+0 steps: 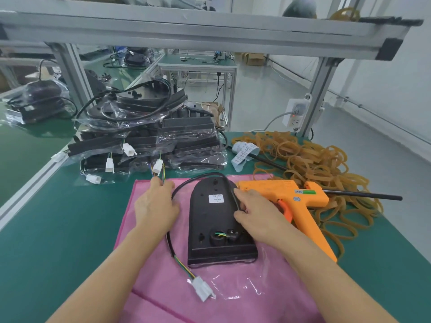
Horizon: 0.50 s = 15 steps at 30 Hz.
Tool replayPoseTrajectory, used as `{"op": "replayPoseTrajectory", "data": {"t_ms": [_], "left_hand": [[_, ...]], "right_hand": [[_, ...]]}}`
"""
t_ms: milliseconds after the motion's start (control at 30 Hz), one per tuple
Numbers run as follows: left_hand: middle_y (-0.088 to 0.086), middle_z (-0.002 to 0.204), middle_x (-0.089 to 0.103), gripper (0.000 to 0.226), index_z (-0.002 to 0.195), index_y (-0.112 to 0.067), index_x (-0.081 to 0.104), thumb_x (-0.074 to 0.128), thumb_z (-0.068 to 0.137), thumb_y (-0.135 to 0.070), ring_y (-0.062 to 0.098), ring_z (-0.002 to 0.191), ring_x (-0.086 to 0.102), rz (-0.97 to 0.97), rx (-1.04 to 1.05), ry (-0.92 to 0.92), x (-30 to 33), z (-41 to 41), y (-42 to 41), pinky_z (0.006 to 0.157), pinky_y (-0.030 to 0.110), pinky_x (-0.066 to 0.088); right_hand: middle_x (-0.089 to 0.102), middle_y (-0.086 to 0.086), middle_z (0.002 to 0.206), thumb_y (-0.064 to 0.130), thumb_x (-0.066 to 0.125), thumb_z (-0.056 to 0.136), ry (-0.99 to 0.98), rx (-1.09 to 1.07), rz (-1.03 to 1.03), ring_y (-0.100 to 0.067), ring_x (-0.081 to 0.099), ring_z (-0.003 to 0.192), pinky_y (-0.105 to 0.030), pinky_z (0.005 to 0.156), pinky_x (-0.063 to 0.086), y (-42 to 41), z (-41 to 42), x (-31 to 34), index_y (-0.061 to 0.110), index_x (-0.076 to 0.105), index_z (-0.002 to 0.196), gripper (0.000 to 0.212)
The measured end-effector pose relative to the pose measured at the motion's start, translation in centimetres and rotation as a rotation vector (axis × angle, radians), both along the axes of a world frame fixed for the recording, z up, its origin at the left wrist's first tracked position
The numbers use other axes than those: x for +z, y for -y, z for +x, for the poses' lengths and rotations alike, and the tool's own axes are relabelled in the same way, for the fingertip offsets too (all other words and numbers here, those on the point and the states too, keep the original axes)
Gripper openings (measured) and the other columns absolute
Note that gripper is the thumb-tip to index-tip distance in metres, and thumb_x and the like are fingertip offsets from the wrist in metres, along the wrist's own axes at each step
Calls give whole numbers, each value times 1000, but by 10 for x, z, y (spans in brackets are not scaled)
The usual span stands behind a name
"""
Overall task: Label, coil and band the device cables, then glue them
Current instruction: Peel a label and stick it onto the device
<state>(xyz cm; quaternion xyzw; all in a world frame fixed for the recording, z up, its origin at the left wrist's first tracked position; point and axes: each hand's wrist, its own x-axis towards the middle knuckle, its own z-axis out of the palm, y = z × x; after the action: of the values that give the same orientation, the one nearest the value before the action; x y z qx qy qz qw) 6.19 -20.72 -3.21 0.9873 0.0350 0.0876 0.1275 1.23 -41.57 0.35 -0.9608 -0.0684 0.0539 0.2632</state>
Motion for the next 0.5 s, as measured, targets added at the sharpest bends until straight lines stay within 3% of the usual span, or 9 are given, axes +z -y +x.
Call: {"op": "replayPoseTrajectory", "data": {"t_ms": [67, 133, 267, 333, 400, 433, 500], "left_hand": [[6, 118, 52, 26, 115, -17, 58, 53, 89, -20, 30, 96, 62, 77, -14, -25, -1, -3, -1, 67, 35, 43], [5, 118, 54, 28, 115, -20, 57, 50, 88, -16, 30, 95, 63, 150, -22, -30, 1, -6, -2, 64, 33, 38], [6, 104, 63, 29, 113, -21, 53, 52, 85, -12, 30, 92, 63, 182, -29, -74, 9, -11, -4, 65, 31, 39], [0, 76, 61, 19, 99, -20, 59, 56, 84, -9, 26, 72, 57, -159, -39, -77, 17, -17, -10, 58, 27, 39], [-2, 52, 53, 16, 77, -14, 67, 59, 79, 0, 15, 46, 44, -755, -29, -152, 33, -28, -19, 41, 19, 32], [1, 51, 55, 15, 70, -12, 70, 62, 71, 1, 13, 38, 40, -1004, -66, -207, 41, -39, -24, 37, 16, 31], [13, 62, 66, 19, 71, -5, 75, 62, 58, -2, 13, 39, 50, -1269, -220, -361, 54, -67, -27, 36, 16, 40]], "right_hand": [[38, -11, 133, 18, 40, 99, 14, 28, -196, -30, 51, 108, -32, 75, 37, -3, -3, -5, 12, 28, 147, 49], [28, -13, 144, 18, 36, 102, 79, 59, -360, -28, 47, 114, -28, 69, 31, -7, -7, -9, 11, 11, 153, 57], [36, -13, 135, 18, 38, 101, 122, 21, -419, -30, 54, 104, -30, 68, 29, -4, -7, -12, 16, 9, 154, 60], [35, -12, 135, 17, 40, 101, 104, 34, -421, -29, 53, 104, -30, 67, 31, -2, -7, -11, 14, 11, 153, 60], [28, -9, 144, 14, 38, 102, 101, 79, -413, -26, 47, 110, -30, 66, 32, -3, -8, -11, 9, 20, 151, 53], [25, -7, 147, 13, 37, 102, 97, 90, -396, -25, 45, 113, -30, 67, 32, -3, -9, -11, 8, 25, 149, 49], [27, -8, 146, 16, 33, 104, 73, 51, -322, -27, 47, 112, -32, 71, 36, -4, -9, -12, 10, 26, 149, 46]]}}
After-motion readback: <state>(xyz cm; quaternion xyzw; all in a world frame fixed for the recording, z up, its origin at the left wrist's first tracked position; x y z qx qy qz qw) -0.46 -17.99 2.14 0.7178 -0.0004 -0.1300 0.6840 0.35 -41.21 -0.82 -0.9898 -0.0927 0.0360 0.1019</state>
